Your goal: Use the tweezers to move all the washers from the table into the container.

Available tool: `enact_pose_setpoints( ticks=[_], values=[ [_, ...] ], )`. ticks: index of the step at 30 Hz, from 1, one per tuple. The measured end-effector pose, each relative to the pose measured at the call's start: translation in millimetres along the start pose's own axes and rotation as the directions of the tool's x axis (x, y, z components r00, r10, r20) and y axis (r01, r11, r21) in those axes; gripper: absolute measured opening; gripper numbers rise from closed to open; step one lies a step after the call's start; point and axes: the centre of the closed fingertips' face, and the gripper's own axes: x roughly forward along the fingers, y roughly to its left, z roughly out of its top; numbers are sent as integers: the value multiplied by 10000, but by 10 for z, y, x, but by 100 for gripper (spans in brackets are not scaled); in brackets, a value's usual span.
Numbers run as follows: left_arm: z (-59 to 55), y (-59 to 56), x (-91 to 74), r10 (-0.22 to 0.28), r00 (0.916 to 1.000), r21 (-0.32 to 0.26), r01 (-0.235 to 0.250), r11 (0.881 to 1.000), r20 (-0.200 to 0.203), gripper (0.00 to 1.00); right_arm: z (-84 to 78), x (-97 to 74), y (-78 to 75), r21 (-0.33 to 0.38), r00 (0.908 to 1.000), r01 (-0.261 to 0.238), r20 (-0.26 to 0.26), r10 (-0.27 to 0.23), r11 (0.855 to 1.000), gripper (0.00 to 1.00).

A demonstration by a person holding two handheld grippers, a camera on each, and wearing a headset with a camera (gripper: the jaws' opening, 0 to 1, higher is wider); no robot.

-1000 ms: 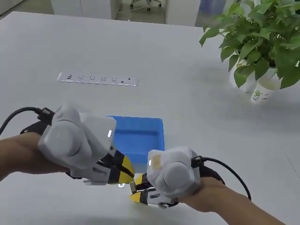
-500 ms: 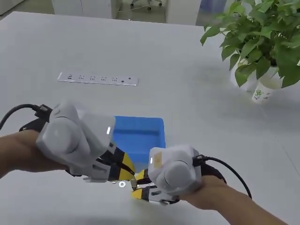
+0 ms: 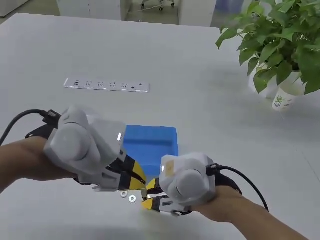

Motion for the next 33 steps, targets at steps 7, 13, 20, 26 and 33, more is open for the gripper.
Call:
enact_pose_setpoints(
  ticks=[7, 13, 20, 26, 33],
  values=[
    [6, 39, 34, -56, 10000, -83, 56, 9999, 68, 5, -8, 20, -17, 90, 10000, -36, 21, 36, 10000, 15],
    [1, 82, 37, 29, 10000, -319, -27, 9995, 87, 5, 16, 16, -26, 195, 9999, -25, 116, 22, 9998, 15],
    [2, 82, 39, 23, 9999, -435, -17, 9991, 136, 5, 35, -1, -18, 555, 9997, -61, 244, 48, 9984, 13],
    [0, 80, 40, 4, 9999, -466, 3, 9989, 155, 5, 34, 2, -10, 731, 9996, -116, 264, 97, 9973, 11],
    [-2, 67, 32, -17, 10000, -428, 21, 9991, 91, 5, 36, 4, -5, 624, 9997, -141, 210, 128, 9980, 11]
  ],
)
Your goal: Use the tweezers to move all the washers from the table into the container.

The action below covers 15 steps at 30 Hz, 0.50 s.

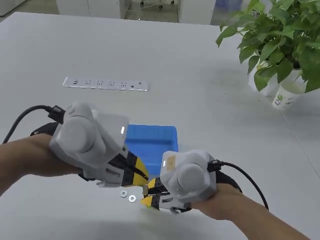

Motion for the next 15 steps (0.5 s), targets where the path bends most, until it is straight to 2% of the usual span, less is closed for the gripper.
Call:
enact_pose_setpoints(
  ticks=[7, 15],
  values=[
    [53, 6, -72, 49, 10000, 9, -49, 10000, 84, 5, 70, -68, 6, -81, 10000, 30, 44, -29, 10000, 11],
    [164, 18, -185, 103, 9999, 92, -104, 9999, 122, 5, 175, -184, -11, -354, 9999, 110, 25, -109, 9993, 11]
  ],
)
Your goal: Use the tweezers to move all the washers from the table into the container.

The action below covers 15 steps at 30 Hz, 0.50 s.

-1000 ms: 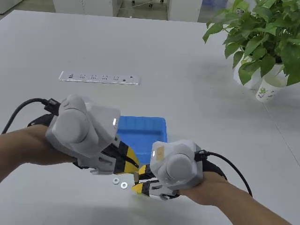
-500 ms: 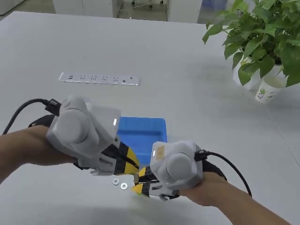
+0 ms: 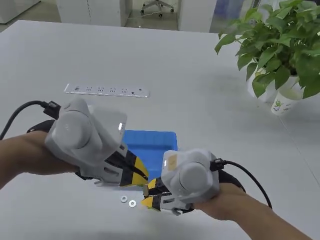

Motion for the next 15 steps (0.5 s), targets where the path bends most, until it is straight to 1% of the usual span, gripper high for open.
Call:
enact_pose_setpoints(
  ticks=[8, 12, 15],
  values=[
    [156, 23, -181, 136, 9998, 77, -137, 9999, 126, 5, 185, -144, -35, -135, 9998, 97, 149, -95, 9999, 11],
    [249, 75, -263, 232, 9995, 164, -235, 9996, 220, 5, 284, -210, -98, -240, 9996, 184, 200, -180, 9995, 11],
    [312, 134, -308, 293, 9992, 292, -301, 9991, 268, 5, 359, -248, -172, -303, 9992, 286, 285, -277, 9991, 11]
  ],
)
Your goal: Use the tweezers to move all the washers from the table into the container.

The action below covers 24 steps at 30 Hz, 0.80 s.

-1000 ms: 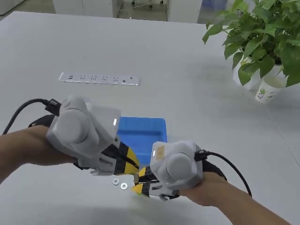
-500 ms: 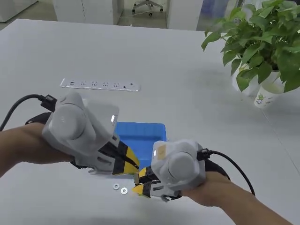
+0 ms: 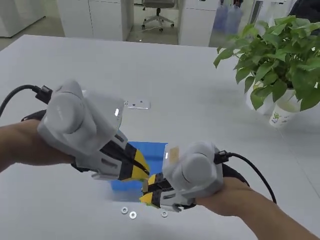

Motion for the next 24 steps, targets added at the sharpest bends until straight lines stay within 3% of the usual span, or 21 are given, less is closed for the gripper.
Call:
enact_pose_setpoints(
  ticks=[12, 24],
  values=[
    [57, 302, -41, 158, 9998, 315, -155, 9994, -86, 5, 94, -39, -327, -74, 9992, 330, 231, -329, 9994, 11],
    [-73, 641, 50, 370, 9992, 573, -360, 9977, -161, 5, 23, 77, -707, -51, 9978, 524, 399, -521, 9986, 11]
  ],
)
